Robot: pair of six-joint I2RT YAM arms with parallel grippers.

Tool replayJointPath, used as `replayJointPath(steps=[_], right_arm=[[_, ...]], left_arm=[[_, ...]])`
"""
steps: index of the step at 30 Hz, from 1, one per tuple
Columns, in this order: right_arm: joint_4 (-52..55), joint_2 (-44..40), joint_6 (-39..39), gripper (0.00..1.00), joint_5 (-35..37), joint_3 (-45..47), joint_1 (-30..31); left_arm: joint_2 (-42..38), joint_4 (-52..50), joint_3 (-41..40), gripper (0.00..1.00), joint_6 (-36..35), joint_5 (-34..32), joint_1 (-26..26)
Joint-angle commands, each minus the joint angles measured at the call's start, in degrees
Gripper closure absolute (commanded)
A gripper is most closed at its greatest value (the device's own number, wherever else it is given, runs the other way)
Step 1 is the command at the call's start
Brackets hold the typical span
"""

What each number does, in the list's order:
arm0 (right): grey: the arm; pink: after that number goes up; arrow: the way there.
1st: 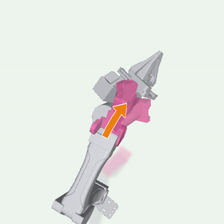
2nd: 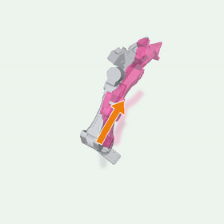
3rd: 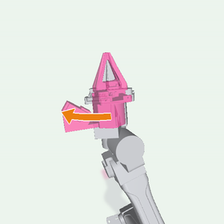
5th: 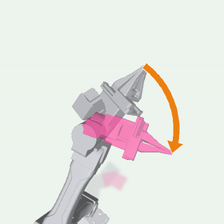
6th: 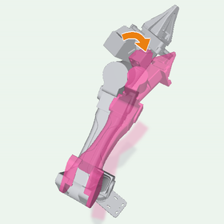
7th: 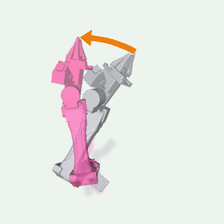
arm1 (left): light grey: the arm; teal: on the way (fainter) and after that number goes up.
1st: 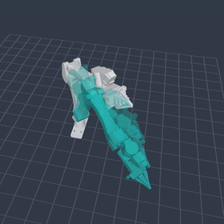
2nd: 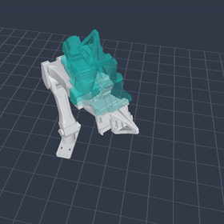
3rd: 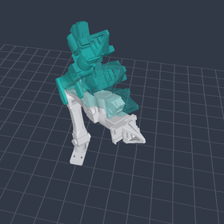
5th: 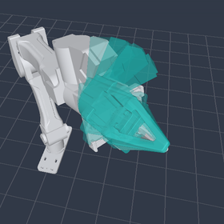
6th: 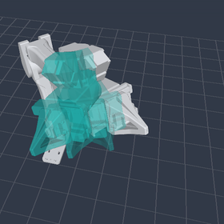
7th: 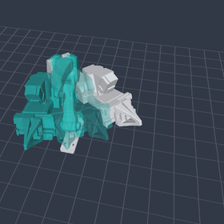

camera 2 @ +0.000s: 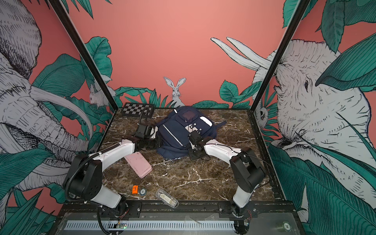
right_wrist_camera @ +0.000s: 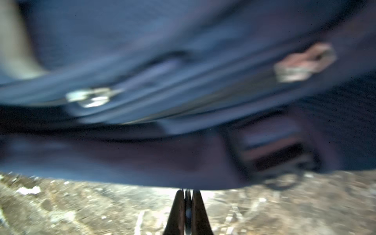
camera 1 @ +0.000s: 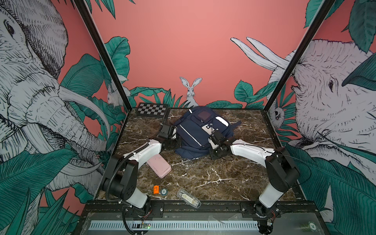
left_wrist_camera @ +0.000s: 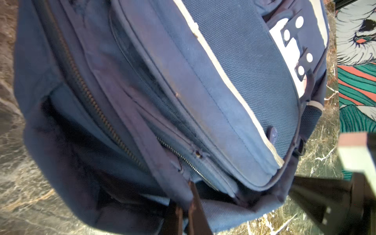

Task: Pack books, pencil case, and school supplies into a backpack
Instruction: Zip the student bag at the top-center of the table.

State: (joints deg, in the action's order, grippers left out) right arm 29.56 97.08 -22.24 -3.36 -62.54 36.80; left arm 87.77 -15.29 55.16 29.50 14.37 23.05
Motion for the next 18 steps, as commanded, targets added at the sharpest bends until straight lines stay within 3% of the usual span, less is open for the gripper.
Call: replayJointPath(steps=[1,9,18], right_arm=[[4.0,-1.2,0.6,1.00,4.2,1.5,-3.1],[4.7,2.1,1.1,1.00,7.6,-0.1,-9.1],[3.9,4.1,1.7,1.00,2.2,-3.9,-11.4]], left_arm=[[-3.7,-0.2,0.5,1.00,-2.0,-1.7,-1.5],[-4.9,-0.3,-0.3,1.00,-1.5,-1.3,-1.7],[-5.3,1.7,-2.6,1.00,0.9,2.7,-1.3]])
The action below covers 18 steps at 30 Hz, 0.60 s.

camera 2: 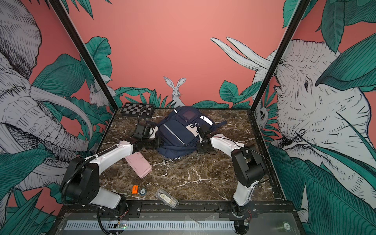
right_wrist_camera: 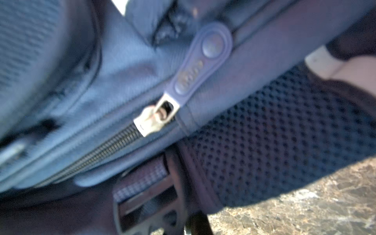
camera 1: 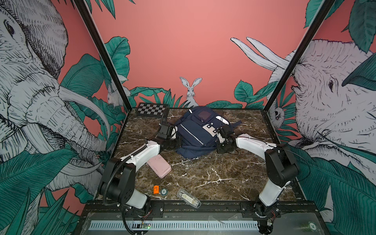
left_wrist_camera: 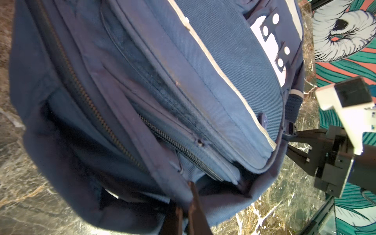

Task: Pack books, pencil case, and school supplies into a backpack
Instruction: Zip the student bag at the top-center of the table.

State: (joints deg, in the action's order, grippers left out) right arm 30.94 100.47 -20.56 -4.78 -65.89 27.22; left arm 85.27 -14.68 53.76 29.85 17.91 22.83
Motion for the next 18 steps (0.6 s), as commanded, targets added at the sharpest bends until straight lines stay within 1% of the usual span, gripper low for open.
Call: replayJointPath(steps=[1,5,6,8,9,11,16,18], right_arm=[[2.4,0.6,-0.1,1.00,3.6,-0.3,-1.9],[2.0,0.1,0.0,1.00,1.5,1.1,-1.9],[1.8,-0.2,0.0,0.97,0.6,1.8,-1.8],[1.3,-1.5,-0.1,0.81,-0.5,3.3,-1.8],[1.2,-2.5,-0.3,0.76,-0.4,4.2,-1.9],[1.8,-4.6,-0.4,0.72,-0.4,5.5,-1.9],[3.9,-11.5,-0.4,0.71,3.7,8.3,-1.9],[3.5,-13.6,0.0,0.72,3.7,8.3,-1.8]], left_arm=[[-2.6,1.2,-1.3,1.00,0.5,-0.9,-0.9],[-2.3,1.8,-1.7,1.00,0.5,-0.8,-1.0],[-1.9,1.8,-1.6,1.00,0.6,-0.4,-0.9],[-1.5,1.9,-1.2,1.00,0.7,-0.2,-0.5],[-1.2,1.8,-1.0,1.00,0.7,-0.2,-0.3],[-0.8,1.8,-0.9,1.00,0.6,-0.2,0.3],[-0.3,1.8,-0.8,1.00,0.4,-0.7,1.5],[0.0,1.9,-1.1,1.00,0.4,-0.9,1.6]])
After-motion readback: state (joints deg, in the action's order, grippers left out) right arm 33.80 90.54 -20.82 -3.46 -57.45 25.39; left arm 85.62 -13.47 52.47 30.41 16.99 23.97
